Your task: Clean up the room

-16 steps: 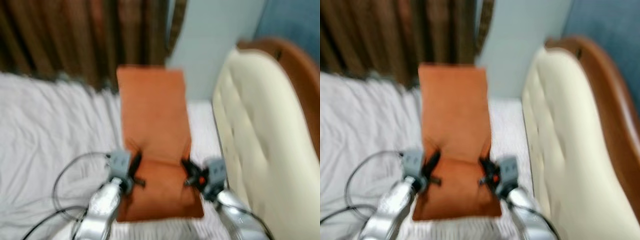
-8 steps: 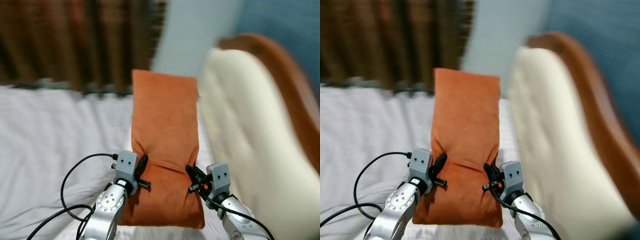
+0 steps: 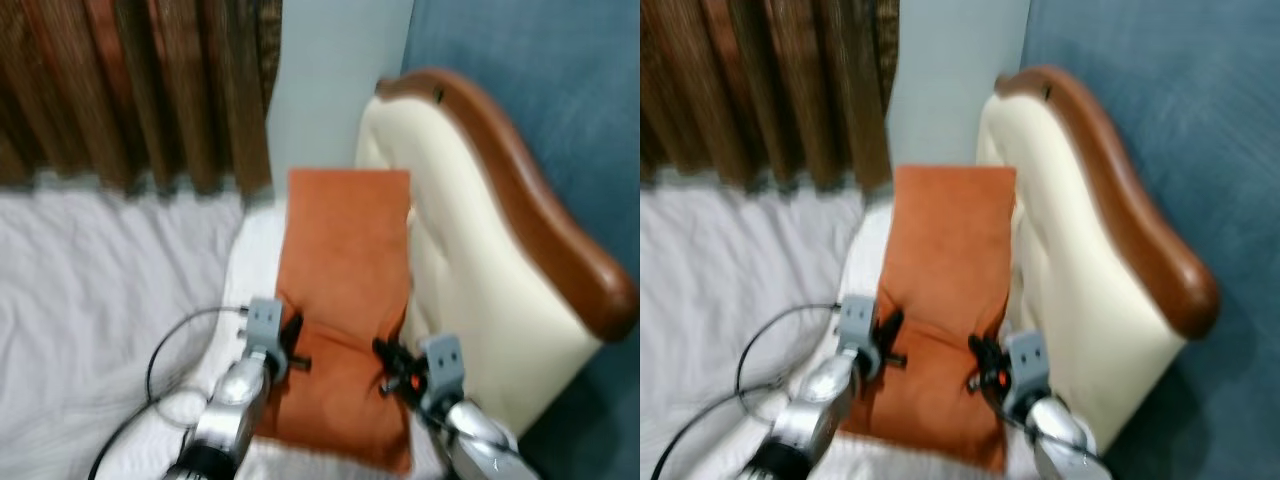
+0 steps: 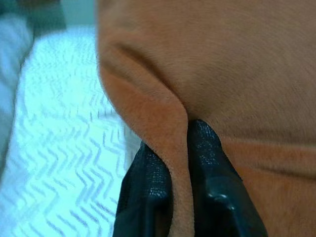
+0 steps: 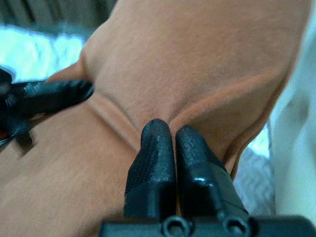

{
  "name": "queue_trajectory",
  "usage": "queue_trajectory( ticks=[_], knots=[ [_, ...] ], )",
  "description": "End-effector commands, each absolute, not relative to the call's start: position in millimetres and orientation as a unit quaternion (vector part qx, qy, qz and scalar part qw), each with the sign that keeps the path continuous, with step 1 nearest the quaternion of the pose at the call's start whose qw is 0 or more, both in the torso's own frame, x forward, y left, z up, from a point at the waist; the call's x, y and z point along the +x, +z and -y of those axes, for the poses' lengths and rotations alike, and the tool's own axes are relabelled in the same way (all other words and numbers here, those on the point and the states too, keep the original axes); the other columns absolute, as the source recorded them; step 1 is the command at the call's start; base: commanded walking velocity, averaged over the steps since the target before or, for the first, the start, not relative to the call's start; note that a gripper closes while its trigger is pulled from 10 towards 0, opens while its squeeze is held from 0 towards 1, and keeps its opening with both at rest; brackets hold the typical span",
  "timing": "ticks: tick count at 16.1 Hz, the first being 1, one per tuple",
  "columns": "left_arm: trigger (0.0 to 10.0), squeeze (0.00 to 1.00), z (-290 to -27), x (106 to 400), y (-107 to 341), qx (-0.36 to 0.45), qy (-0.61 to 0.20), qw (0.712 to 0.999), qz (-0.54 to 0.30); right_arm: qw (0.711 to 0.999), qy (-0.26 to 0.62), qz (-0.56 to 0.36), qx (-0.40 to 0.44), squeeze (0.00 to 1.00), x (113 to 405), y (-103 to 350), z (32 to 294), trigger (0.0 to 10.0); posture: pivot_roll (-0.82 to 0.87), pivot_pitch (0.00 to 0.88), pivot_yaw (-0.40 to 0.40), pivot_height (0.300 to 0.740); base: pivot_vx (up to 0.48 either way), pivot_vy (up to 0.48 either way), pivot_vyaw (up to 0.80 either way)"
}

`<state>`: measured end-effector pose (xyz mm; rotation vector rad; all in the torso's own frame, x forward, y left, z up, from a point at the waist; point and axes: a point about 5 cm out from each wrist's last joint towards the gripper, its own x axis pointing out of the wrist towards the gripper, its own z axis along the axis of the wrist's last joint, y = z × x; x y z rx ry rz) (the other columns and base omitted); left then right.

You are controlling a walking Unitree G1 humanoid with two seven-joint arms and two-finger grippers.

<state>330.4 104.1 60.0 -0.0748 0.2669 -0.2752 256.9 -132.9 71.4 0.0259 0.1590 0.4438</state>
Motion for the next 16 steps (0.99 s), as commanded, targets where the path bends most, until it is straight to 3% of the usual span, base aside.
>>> queue_trajectory(
  ticks=[1,2,6,8,12,16],
  knots=[
    [10.0,0.00,-166.0,347.9,77.5,-0.066,0.017,0.993,-0.099,0.983,0.165,-0.079,-0.018,0.00,251.3,76.6,170.9,10.0,-0.10,0.064,-0.103,0.740,0.000,-0.450,0.00],
    [10.0,0.00,-171.9,353.1,77.7,-0.097,0.054,0.988,-0.106,0.981,0.172,-0.091,-0.024,0.00,237.7,78.6,173.5,10.0,-0.18,0.136,-0.124,0.740,0.000,-0.420,0.00],
    [10.0,0.00,-176.9,357.4,75.4,-0.170,0.133,0.969,-0.123,0.964,0.228,-0.124,-0.051,0.00,206.1,83.1,163.6,10.0,-0.31,0.283,-0.146,0.740,0.062,0.000,0.00],
    [10.0,0.00,-178.3,356.1,71.7,-0.183,0.162,0.961,-0.133,0.953,0.259,-0.109,-0.111,0.00,232.9,85.0,164.9,10.0,-0.33,0.328,-0.157,0.740,0.000,0.000,0.00],
    [10.0,0.00,-176.5,359.7,74.9,-0.212,0.153,0.957,-0.128,0.950,0.210,-0.071,-0.218,0.00,315.6,116.0,182.1,10.0,-0.30,0.364,-0.164,0.740,0.000,0.000,0.00],
    [10.0,0.00,-162.6,372.8,95.7,-0.156,0.084,0.979,-0.097,0.965,0.195,-0.039,-0.170,0.00,317.5,124.6,176.0,10.0,-0.28,0.361,-0.154,0.740,0.000,0.000,0.00]
  ],
)
